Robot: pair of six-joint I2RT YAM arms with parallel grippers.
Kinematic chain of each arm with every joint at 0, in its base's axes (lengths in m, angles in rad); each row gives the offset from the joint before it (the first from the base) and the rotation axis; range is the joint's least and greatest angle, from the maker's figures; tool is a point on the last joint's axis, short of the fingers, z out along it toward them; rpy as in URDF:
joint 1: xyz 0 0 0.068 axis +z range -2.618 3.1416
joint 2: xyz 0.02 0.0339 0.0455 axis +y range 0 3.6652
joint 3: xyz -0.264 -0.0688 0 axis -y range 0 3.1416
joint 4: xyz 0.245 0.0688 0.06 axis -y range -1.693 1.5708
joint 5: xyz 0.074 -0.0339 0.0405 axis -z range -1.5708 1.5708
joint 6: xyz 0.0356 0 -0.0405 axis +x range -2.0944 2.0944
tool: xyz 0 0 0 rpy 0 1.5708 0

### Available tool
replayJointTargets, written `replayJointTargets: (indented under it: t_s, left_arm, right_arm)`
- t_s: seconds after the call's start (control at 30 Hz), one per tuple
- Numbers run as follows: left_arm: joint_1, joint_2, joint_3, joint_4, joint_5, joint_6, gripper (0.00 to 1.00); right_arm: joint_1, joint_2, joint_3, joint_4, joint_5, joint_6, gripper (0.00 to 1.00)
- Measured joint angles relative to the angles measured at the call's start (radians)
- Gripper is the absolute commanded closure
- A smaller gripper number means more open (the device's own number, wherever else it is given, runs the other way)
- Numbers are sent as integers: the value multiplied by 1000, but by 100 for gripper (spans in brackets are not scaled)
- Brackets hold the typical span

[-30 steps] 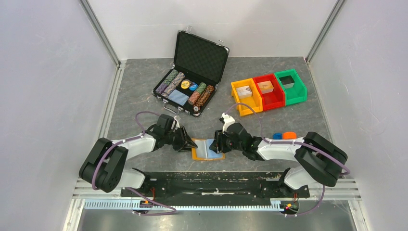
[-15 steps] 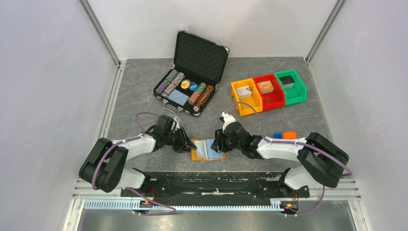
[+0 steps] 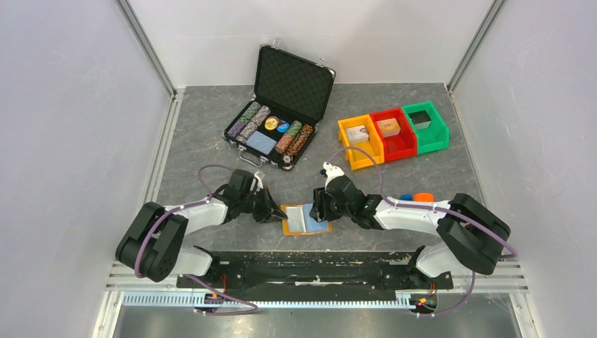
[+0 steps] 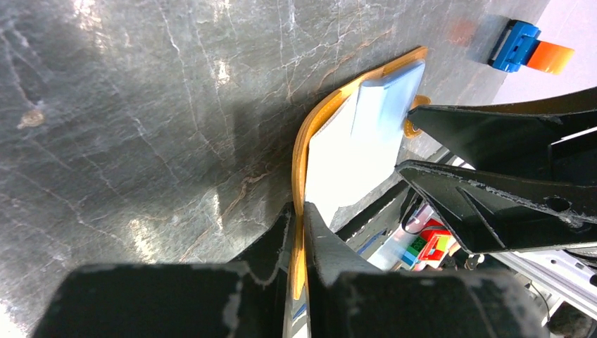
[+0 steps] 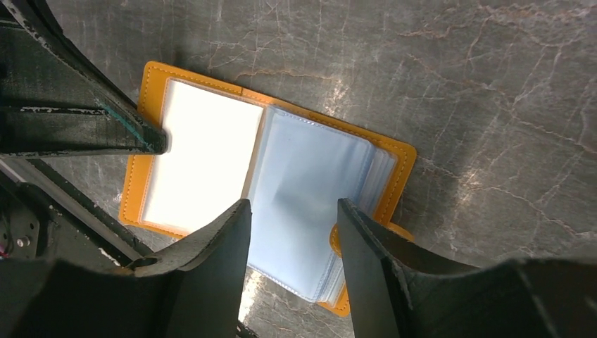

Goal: Take the credit cards out of the card holder
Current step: Remove the credit card from the card holder.

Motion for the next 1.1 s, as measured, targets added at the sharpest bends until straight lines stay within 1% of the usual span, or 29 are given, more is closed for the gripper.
replayJointTargets:
  t_s: [0.17,0.37,0.6,0.77,0.9,1.1]
  left_arm:
    - [0,-9,-15,20,9,0,98]
    - [0,-13,-24,32,10,0,98]
    - [0,-13,-29,38,10,0,98]
    - [0,-13,-29,38,10,0,98]
    - [0,-13,-30,39,9,0,98]
    - [0,-13,-33,41,8,0,98]
  right_arm:
    - [0,2,19,-43,23,-21,47]
    - [-1,21,24,-60,30,-39,46]
    - [-2,33,43,-63,21,-59,49]
    - [-2,33,60,-72,14,-66,50]
    - [-2,33,79,-87,13,-71,46]
    - [-2,32,110,-134,14,-76,45]
